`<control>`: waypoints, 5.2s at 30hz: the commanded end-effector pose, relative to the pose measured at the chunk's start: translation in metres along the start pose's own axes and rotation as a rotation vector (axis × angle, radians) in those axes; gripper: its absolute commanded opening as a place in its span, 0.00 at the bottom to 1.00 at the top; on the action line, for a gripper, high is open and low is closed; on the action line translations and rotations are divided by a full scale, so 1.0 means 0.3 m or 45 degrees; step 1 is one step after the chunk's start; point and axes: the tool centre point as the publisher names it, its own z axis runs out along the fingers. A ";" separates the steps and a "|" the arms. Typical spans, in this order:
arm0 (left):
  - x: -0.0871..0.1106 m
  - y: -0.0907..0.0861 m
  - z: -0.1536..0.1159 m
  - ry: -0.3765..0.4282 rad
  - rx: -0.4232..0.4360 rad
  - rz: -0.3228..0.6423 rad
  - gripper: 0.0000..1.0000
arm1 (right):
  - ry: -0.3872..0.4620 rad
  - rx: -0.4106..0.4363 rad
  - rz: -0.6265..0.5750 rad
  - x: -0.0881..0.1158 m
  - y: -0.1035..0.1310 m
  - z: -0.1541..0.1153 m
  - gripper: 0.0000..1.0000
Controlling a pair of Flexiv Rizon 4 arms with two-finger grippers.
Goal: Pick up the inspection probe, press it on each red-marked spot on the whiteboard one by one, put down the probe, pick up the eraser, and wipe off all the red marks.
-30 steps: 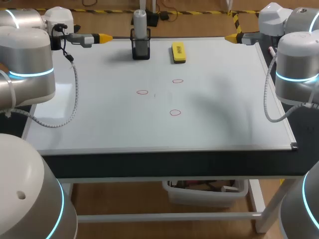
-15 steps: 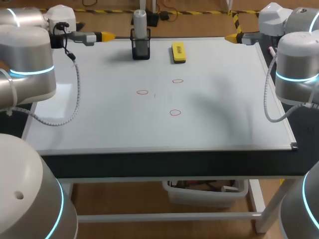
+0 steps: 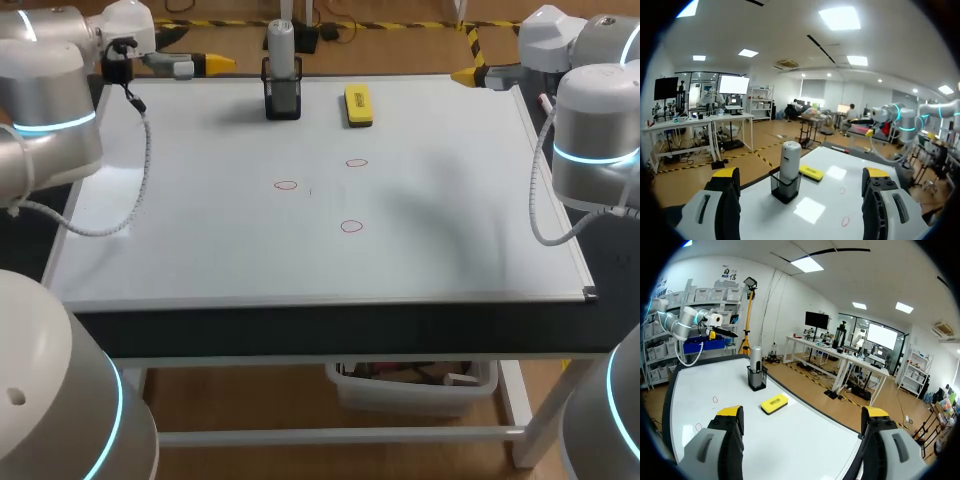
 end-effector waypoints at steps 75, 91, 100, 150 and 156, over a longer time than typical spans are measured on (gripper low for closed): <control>-0.029 0.061 0.506 0.659 0.175 0.116 1.00 | 0.001 0.003 0.000 -0.002 0.001 0.001 1.00; -0.006 0.072 0.583 0.681 0.153 0.114 1.00 | 0.001 0.003 0.000 -0.002 0.001 0.001 1.00; -0.017 0.075 0.590 0.675 0.152 0.110 1.00 | 0.001 0.003 0.000 -0.002 0.001 0.001 1.00; -0.080 0.028 0.575 0.692 0.147 0.145 0.00 | 0.001 0.003 0.000 -0.002 0.001 0.001 1.00; -0.068 -0.035 0.568 0.702 0.157 0.174 0.00 | 0.001 0.003 0.000 -0.002 0.001 0.001 1.00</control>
